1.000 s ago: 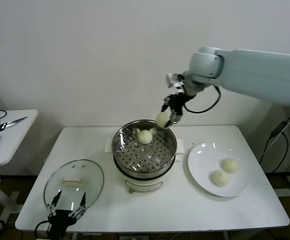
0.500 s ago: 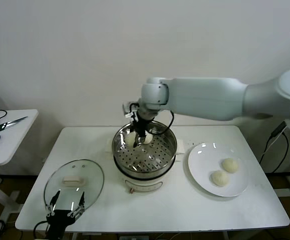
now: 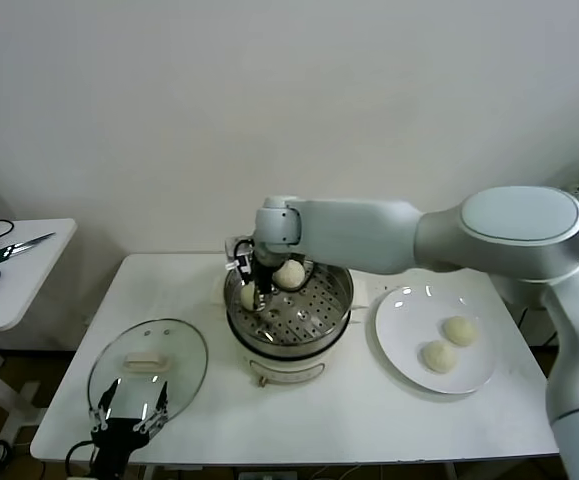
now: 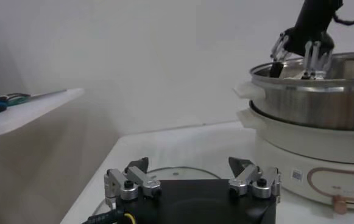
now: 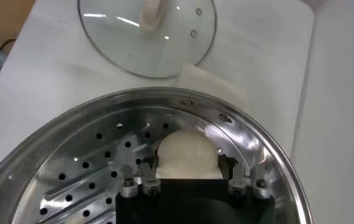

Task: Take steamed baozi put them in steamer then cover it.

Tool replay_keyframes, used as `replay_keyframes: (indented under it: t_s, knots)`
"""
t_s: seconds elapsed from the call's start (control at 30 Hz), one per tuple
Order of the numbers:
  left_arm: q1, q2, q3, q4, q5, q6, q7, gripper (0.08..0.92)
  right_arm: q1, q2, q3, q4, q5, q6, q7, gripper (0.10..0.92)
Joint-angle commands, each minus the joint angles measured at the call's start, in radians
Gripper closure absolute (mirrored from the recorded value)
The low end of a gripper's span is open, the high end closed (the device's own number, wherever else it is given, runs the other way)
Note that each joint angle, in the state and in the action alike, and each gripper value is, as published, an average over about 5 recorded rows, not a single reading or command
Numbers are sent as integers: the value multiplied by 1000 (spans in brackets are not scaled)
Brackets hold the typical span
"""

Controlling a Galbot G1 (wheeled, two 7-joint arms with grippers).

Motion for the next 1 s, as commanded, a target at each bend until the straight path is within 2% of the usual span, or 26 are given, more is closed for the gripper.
replay_keyframes:
  t_s: [0.03, 0.2, 0.4, 0.6, 0.8, 1.0]
  knots:
    - [0, 0, 0, 2, 0, 0, 0, 177, -29, 23, 6, -29, -28, -7, 9, 312]
    - [0, 0, 3, -3, 1, 4, 1, 177, 100, -48, -19, 33, -22, 56, -42, 213]
    - [0, -1, 8, -10, 6, 8, 3, 177, 305, -225, -68, 118, 37, 185, -188, 203]
    - [0, 0, 11, -11, 8, 8, 4, 177, 445, -527, -199, 285, 86, 253, -304, 203]
    - [-2, 6, 8, -13, 4, 9, 5, 177, 427, -794, -349, 337, -99, 318, -330, 203]
    - [-10, 4, 8, -12, 5, 17, 7, 177, 294, -885, -306, 343, -237, 296, -288, 203]
